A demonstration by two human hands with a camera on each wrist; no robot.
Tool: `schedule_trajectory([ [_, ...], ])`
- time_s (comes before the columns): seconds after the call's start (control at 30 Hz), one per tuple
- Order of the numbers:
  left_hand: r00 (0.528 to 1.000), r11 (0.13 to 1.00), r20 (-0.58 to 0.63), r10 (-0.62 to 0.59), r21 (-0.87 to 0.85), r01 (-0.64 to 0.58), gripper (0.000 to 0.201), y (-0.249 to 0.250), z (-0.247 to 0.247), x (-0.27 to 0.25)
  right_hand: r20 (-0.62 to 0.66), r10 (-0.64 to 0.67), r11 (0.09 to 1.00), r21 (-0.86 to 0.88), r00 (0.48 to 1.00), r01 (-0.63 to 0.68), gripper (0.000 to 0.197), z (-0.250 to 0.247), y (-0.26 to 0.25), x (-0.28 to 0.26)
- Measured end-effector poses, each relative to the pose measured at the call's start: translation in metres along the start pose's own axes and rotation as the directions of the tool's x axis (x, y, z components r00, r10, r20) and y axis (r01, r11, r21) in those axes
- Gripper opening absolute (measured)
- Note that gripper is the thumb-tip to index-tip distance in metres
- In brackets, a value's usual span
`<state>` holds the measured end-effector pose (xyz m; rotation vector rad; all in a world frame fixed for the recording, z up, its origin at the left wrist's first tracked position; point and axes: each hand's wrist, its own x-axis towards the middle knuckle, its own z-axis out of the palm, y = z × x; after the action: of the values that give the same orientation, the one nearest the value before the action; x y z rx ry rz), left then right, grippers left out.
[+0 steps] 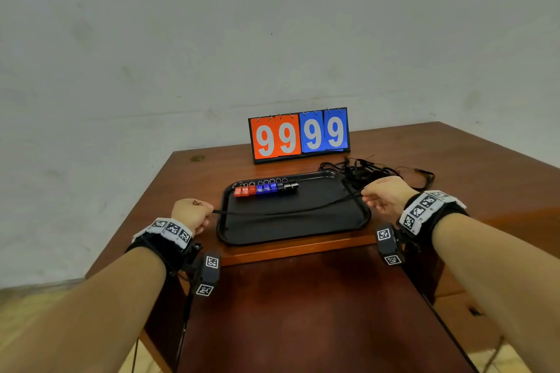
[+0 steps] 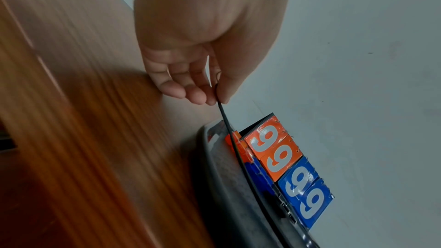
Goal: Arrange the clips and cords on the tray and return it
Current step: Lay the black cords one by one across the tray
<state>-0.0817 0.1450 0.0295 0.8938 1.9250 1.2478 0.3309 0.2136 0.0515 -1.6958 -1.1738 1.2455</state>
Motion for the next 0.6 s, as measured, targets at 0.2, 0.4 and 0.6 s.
schedule_trajectory([
  [0.2, 1.000, 0.992, 0.000, 0.021, 0.125, -0.021, 0.012, -0.002, -0.001, 0.004, -0.013, -0.043, 0.999, -0.032, 0.999, 0.043, 0.011, 0.006, 0.005, 0.004],
  [0.4, 1.000, 0.982, 0.000, 0.020, 0.190, -0.020, 0.009, -0.004, -0.001, 0.004, -0.061, -0.085, 0.996, -0.016, 0.995, 0.084, 0.011, 0.007, 0.010, 0.012],
  [0.6, 0.998, 0.961, -0.014, 0.058, 0.273, -0.052, 0.008, -0.001, -0.003, 0.000, -0.083, -0.091, 0.995, -0.041, 0.992, 0.088, 0.018, 0.005, 0.011, 0.012],
])
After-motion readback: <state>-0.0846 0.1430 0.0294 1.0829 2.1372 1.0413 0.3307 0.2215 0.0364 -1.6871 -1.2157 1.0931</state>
